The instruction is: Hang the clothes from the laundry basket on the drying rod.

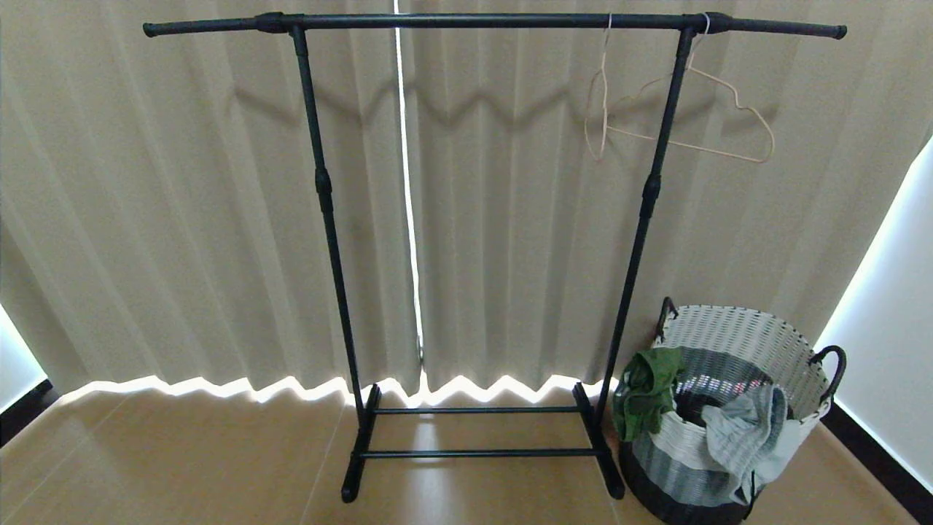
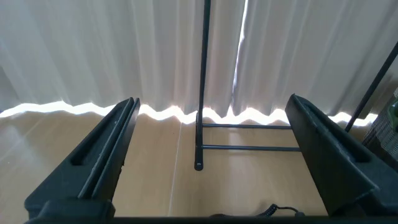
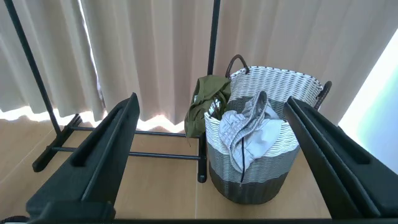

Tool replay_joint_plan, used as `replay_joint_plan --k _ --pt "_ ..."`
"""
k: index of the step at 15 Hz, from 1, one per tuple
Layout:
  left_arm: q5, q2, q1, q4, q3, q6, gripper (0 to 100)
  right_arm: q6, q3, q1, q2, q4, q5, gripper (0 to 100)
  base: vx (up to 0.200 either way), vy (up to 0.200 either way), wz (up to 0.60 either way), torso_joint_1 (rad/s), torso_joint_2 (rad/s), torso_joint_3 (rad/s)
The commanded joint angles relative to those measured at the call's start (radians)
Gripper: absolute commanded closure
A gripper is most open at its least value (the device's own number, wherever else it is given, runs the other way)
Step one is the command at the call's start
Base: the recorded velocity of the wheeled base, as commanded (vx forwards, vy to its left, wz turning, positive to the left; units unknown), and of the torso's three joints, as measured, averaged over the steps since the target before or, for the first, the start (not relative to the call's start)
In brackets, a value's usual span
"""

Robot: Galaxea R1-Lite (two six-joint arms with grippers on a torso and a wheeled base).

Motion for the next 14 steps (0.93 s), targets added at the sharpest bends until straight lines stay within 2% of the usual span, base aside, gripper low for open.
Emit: replay_joint_plan --k 1,13,14 --pt "0.001 0.000 0.000 0.000 -0.001 -0.002 0 -0.002 0.000 0.002 0.000 0.000 0.001 0 0.000 0.000 0.00 0.000 0.00 0.000" --pt "0.005 0.000 0.000 0.000 -0.001 -0.003 0 0.000 0.000 0.000 0.000 0.000 -0.001 0 0.000 -0.200 0.00 0.002 0.00 0.002" --pt "0.005 0.000 0.000 0.000 -0.001 -0.003 0 0.002 0.000 0.002 0.000 0.000 -0.001 0 0.000 0.000 0.00 0.000 0.00 0.000"
